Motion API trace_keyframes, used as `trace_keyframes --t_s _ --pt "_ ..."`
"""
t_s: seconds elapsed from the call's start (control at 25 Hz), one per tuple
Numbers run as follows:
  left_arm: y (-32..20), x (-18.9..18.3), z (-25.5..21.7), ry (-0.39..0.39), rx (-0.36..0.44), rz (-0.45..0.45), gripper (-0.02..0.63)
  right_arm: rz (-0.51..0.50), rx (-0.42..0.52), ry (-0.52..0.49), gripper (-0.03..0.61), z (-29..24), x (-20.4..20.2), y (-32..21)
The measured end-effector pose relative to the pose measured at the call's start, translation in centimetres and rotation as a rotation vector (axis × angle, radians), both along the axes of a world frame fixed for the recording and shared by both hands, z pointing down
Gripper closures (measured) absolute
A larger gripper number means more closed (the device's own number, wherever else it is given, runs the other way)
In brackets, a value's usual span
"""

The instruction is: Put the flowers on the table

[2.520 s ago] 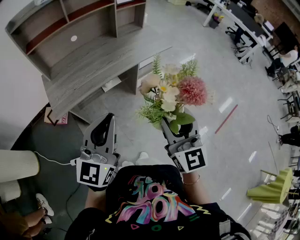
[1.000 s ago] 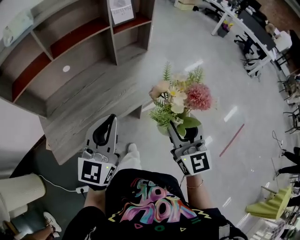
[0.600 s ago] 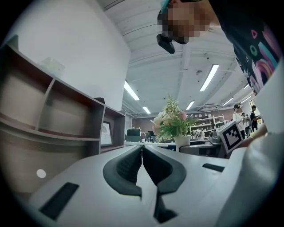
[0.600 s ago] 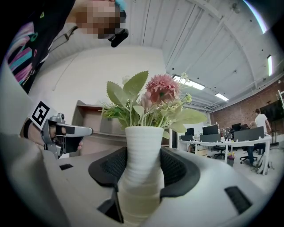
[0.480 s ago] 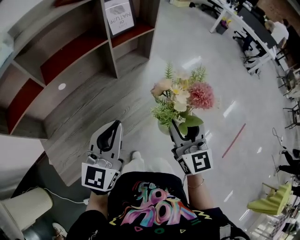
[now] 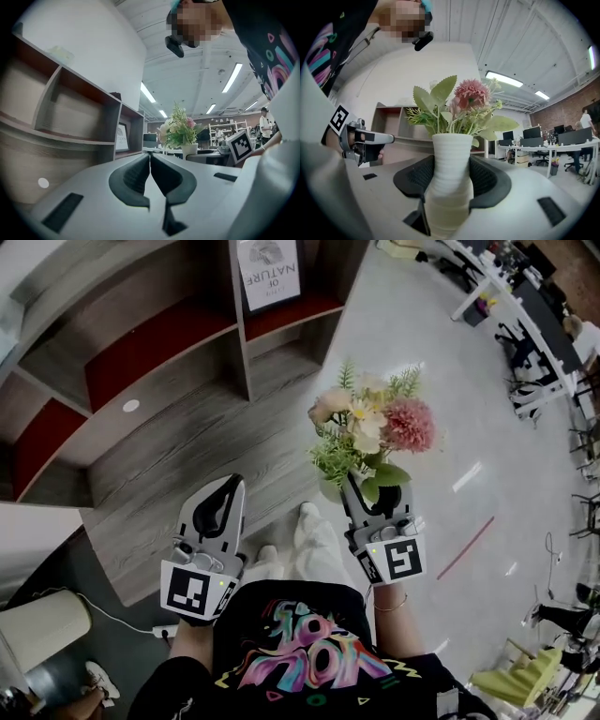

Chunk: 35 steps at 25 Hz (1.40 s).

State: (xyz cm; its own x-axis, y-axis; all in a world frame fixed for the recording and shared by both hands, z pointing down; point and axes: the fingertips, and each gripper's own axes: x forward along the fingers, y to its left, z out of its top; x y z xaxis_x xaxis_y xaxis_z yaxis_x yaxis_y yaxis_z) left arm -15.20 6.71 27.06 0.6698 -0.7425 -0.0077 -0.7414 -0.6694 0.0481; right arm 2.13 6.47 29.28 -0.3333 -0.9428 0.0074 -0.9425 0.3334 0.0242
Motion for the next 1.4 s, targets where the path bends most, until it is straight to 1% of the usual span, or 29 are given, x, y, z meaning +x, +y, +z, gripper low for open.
trace_keyframes --t_s 0.16,0.32,0.48,0.56,0.72,0.8,1.0,1.16,1.4 --pt "-4.2 1.6 2.0 0.010 0.008 -0.070 0.586 -0.070 -0.009 -0.004 0.331 2.2 1.0 -5.0" --pt "-10.1 4.0 1.2 0.016 0.023 -0.133 0.586 -0.147 0.022 -0.027 0.331 0.7 2.2 -11.9" --pt "-14.0 6.1 1.4 0.022 0.037 -0.191 0.586 -0.221 0.051 -0.031 0.331 0.4 3.3 -16.6" --pt "-15.6 6.6 1.9 0.028 0.039 -0.224 0.586 -0.268 0.057 -0.027 0.331 0.8 3.1 -18.7" --pt "-18.5 5.9 2.6 0.034 0.043 -0.292 0.586 -0.355 0.054 -0.013 0.331 1.5 1.6 -22.6" --pt "-18.6 5.8 2.3 0.032 0.044 -0.320 0.586 -0.387 0.047 -0.003 0.331 1.5 1.3 -23.2" --pt "-17.7 5.9 2.0 0.018 0.041 -0.362 0.586 -0.426 0.072 -0.033 0.331 0.5 1.0 -23.0" --pt "-18.1 5.9 2.1 0.015 0.034 -0.358 0.586 -0.437 0.101 -0.033 0.331 0.1 0.7 -23.2" --pt "-18.5 5.8 2.5 0.014 0.019 -0.341 0.586 -0.428 0.103 -0.031 0.331 0.3 0.7 -23.5"
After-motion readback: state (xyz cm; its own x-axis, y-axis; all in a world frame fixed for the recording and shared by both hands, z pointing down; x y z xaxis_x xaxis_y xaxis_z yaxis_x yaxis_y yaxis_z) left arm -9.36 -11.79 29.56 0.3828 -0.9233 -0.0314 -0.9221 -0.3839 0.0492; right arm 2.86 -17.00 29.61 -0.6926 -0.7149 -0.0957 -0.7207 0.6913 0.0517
